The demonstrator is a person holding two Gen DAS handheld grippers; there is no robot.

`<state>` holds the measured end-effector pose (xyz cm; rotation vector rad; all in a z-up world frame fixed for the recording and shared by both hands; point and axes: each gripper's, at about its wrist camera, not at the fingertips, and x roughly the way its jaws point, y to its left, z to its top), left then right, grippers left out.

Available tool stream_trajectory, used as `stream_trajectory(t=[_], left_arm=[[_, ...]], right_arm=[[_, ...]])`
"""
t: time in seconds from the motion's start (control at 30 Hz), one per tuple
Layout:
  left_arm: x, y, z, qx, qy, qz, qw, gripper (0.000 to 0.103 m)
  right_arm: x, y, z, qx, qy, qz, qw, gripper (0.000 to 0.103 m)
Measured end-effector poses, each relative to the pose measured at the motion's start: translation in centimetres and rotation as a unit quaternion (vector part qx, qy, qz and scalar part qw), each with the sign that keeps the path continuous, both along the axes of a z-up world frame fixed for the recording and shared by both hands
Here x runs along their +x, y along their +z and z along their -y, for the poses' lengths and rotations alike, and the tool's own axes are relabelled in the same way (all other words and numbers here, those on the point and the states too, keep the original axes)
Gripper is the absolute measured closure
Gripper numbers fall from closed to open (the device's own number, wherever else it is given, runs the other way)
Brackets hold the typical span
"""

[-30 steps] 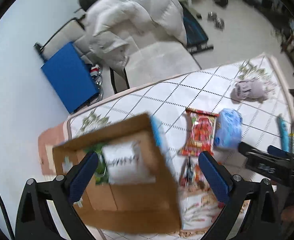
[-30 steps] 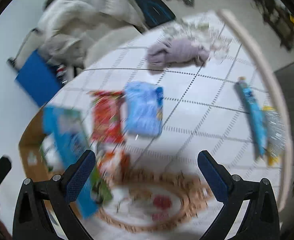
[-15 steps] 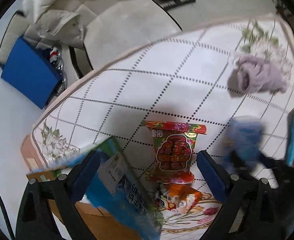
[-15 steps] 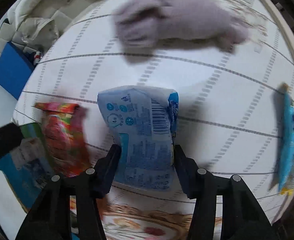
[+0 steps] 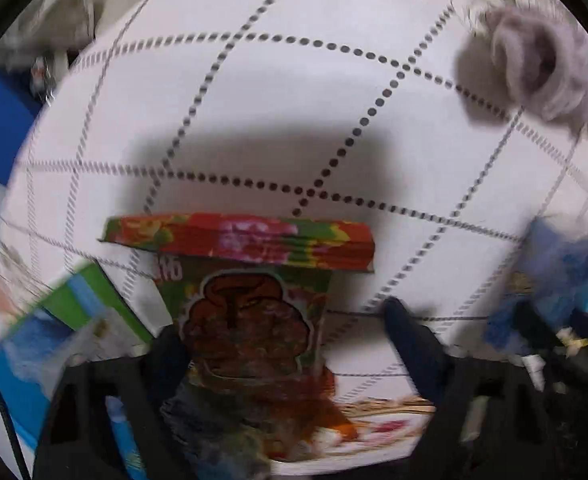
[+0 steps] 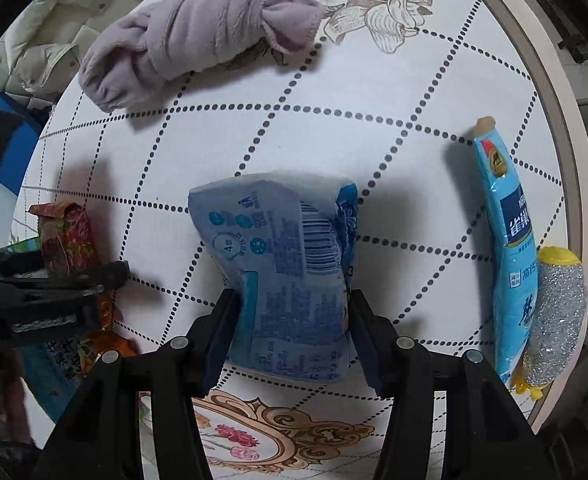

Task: Organize soft objects
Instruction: 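Grasp the red-orange snack bag with the left gripper while the right grasps the blue milk pouch, then place both held packs into the box beside the green bag and release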

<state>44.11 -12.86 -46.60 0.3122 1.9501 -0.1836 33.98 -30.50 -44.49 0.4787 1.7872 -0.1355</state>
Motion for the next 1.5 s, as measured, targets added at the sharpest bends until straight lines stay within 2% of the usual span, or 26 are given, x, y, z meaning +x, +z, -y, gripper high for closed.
stream_trajectory(t=[0.03, 0.07, 0.17, 0.23, 0.33, 0.43, 0.5, 0.57, 0.67, 0.73, 0.8, 0.83, 0.9, 0.97, 1.07, 1.13, 1.27, 1.5], left_arm=[[0.0, 0.6, -0.3, -0.007, 0.010, 0.006, 0.9999, 0.055], [-0.1, 1.2, -0.5, -0.010, 0.016, 0.017, 0.9997, 0.061], [-0.4, 3.3, -0.6, 0.009, 0.004, 0.080, 0.9967, 0.062], [-0.8, 4.7, -1.0, 0.002, 0.014, 0.098, 0.9951, 0.062], [-2.1, 8.4, -1.4, -0.029, 0.034, 0.136, 0.9897, 0.062], [-4.5, 13.7, -2.8, -0.084, 0.053, 0.163, 0.9816, 0.062], [-6.5, 17.5, -4.9, -0.121, 0.062, 0.183, 0.9735, 0.062], [-7.9, 21.0, -8.2, -0.138, 0.066, 0.208, 0.9660, 0.062], [-10.1, 25.3, -13.0, -0.130, 0.070, 0.242, 0.9589, 0.062], [-11.3, 25.7, -16.3, -0.117, 0.074, 0.241, 0.9607, 0.062], [-12.1, 25.1, -21.0, -0.093, 0.088, 0.232, 0.9643, 0.062], [-12.2, 24.7, -23.1, -0.062, 0.101, 0.223, 0.9675, 0.062], [-13.0, 22.9, -27.2, -0.030, 0.115, 0.207, 0.9712, 0.062], [-13.6, 20.3, -31.0, -0.011, 0.142, 0.181, 0.9732, 0.062], [-14.1, 16.4, -34.8, -0.006, 0.172, 0.139, 0.9754, 0.062], [-14.3, 13.7, -36.6, 0.005, 0.184, 0.113, 0.9764, 0.062], [-14.4, 10.7, -38.2, 0.000, 0.192, 0.079, 0.9782, 0.062], [-14.0, 8.0, -38.9, 0.003, 0.182, 0.048, 0.9821, 0.061]], right_arm=[[0.2, 0.0, 0.0, -0.003, 0.001, 0.000, 1.000, 0.048], [0.3, 0.0, -0.3, -0.005, 0.004, 0.005, 1.000, 0.056], [1.5, 0.9, -1.1, -0.016, 0.013, 0.011, 1.000, 0.066], [1.4, 2.0, -1.9, -0.027, 0.023, 0.021, 0.999, 0.067], [1.0, 4.8, -3.0, -0.025, 0.035, 0.049, 0.998, 0.068], [0.4, 9.2, -4.9, -0.018, 0.055, 0.093, 0.994, 0.068], [-0.4, 11.7, -6.2, -0.009, 0.069, 0.116, 0.991, 0.068], [-0.7, 14.3, -7.6, 0.002, 0.082, 0.137, 0.987, 0.068], [-2.6, 17.8, -11.1, 0.028, 0.103, 0.161, 0.981, 0.068], [-3.8, 19.5, -13.5, 0.051, 0.115, 0.172, 0.977, 0.068], [-4.6, 20.3, -17.3, 0.074, 0.136, 0.177, 0.972, 0.068], [-5.4, 20.9, -19.0, 0.082, 0.144, 0.177, 0.970, 0.068], [-5.9, 20.8, -23.6, 0.099, 0.171, 0.173, 0.965, 0.068], [-6.3, 20.0, -27.7, 0.110, 0.187, 0.161, 0.963, 0.068], [-6.4, 17.1, -33.0, 0.123, 0.206, 0.132, 0.962, 0.068], [-6.3, 15.3, -35.5, 0.125, 0.216, 0.116, 0.962, 0.068], [-6.4, 11.4, -40.0, 0.122, 0.235, 0.085, 0.960, 0.068], [-6.8, 9.4, -43.1, 0.117, 0.253, 0.057, 0.959, 0.067]])
